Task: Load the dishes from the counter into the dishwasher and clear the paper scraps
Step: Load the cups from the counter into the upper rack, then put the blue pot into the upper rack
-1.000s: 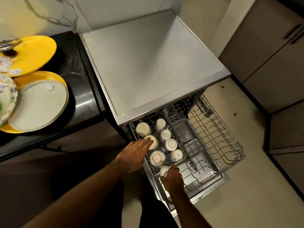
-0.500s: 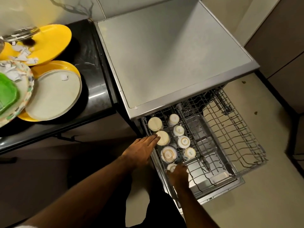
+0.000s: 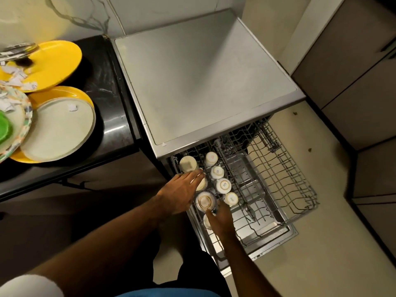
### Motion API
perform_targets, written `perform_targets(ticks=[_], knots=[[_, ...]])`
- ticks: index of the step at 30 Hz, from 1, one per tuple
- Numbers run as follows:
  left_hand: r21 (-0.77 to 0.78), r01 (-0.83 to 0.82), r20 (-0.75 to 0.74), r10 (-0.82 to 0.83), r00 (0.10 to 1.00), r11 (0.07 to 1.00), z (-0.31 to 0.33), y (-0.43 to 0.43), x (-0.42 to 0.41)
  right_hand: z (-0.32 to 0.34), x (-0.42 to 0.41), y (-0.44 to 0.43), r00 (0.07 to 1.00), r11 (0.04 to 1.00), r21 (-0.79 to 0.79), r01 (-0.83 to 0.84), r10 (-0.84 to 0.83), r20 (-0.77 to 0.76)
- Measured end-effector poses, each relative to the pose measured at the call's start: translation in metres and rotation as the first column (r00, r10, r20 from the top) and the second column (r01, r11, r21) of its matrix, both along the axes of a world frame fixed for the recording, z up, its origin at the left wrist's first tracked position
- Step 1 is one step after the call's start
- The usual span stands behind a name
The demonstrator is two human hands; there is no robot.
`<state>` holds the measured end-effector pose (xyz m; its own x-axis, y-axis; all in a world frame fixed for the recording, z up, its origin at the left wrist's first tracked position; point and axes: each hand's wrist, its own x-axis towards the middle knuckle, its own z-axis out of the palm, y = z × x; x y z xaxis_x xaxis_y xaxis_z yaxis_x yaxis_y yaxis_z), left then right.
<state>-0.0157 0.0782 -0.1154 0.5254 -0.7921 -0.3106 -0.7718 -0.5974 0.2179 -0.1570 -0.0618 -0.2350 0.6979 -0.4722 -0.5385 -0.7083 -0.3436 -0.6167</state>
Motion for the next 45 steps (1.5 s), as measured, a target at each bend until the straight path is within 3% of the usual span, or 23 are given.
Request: perform_targets(ticks=[3, 7, 13, 19, 31, 45], knots=[[-0.074, -0.031, 0.073, 0.036, 0.997, 0.997, 0.023, -0.004, 0.011, 0.055, 0.036, -0.003, 0.973, 0.999, -0.037, 0.019, -0.010, 0.230], [-0.184, -0.128, 0.104, 0.149, 0.983, 0.975, 0.058, 0.002, 0.034, 0.132, 0.082, -0.008, 0.911, 0.997, -0.082, 0.000, 0.034, 0.410], [-0.306, -0.402, -0.015, 0.418, 0.908, 0.863, 0.105, 0.038, 0.066, 0.205, 0.149, 0.005, 0.834, 0.985, -0.108, -0.136, 0.173, 0.524], [-0.292, -0.608, -0.090, 0.612, 0.786, 0.738, 0.123, 0.100, 0.090, 0.233, 0.209, 0.058, 0.745, 0.960, -0.050, -0.277, 0.247, 0.619], [-0.338, -0.758, -0.150, 0.763, 0.629, 0.558, 0.133, 0.243, 0.136, 0.246, 0.293, 0.202, 0.655, 0.830, -0.039, -0.557, 0.467, 0.593], [-0.348, -0.807, -0.186, 0.809, 0.558, 0.477, 0.130, 0.351, 0.170, 0.244, 0.343, 0.301, 0.615, 0.776, -0.094, -0.624, 0.562, 0.553]])
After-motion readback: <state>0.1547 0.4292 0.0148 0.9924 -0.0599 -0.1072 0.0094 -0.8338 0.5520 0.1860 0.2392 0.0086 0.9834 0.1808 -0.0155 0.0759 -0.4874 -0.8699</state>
